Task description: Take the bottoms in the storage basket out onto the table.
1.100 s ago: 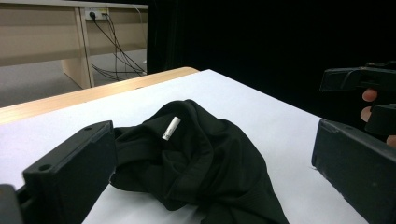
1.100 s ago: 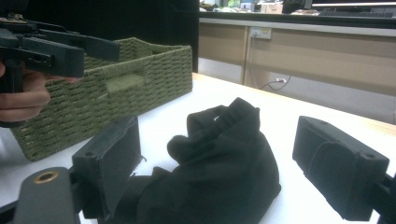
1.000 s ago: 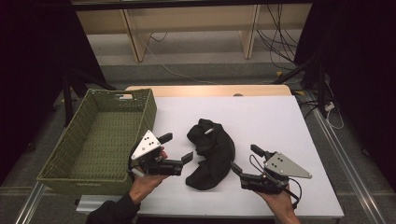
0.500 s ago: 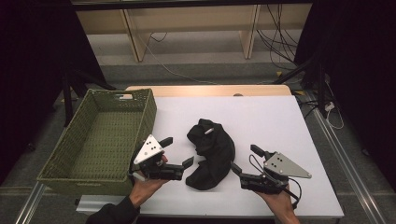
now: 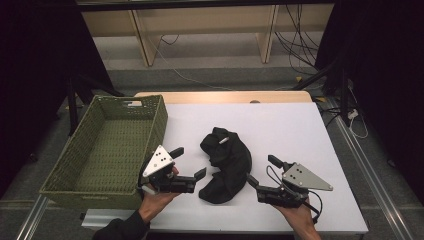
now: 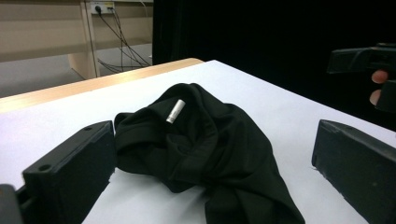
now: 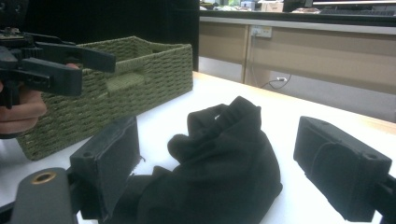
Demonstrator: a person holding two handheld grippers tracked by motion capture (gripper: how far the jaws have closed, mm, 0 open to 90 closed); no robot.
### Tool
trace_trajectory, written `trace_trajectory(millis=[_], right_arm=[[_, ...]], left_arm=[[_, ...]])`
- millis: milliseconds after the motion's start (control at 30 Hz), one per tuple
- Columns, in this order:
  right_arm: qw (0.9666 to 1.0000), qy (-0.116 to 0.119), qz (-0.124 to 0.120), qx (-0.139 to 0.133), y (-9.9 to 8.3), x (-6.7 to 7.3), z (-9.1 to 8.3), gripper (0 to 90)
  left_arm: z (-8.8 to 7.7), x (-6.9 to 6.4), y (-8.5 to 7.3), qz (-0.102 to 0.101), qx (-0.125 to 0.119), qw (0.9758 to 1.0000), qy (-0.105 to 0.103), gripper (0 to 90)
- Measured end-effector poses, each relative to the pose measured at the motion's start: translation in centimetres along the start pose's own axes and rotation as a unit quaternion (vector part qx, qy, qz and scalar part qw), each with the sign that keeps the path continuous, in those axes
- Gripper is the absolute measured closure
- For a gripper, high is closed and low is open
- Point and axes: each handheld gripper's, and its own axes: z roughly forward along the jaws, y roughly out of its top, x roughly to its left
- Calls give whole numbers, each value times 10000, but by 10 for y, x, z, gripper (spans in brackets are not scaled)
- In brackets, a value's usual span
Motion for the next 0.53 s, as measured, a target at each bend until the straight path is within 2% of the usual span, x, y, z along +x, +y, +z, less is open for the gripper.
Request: trace_trajectory(millis=[533], right_arm=[[10000, -7, 4, -17, 0, 0, 0, 152]], left_arm=[[-1, 0, 1, 8, -41, 10000, 1, 0]])
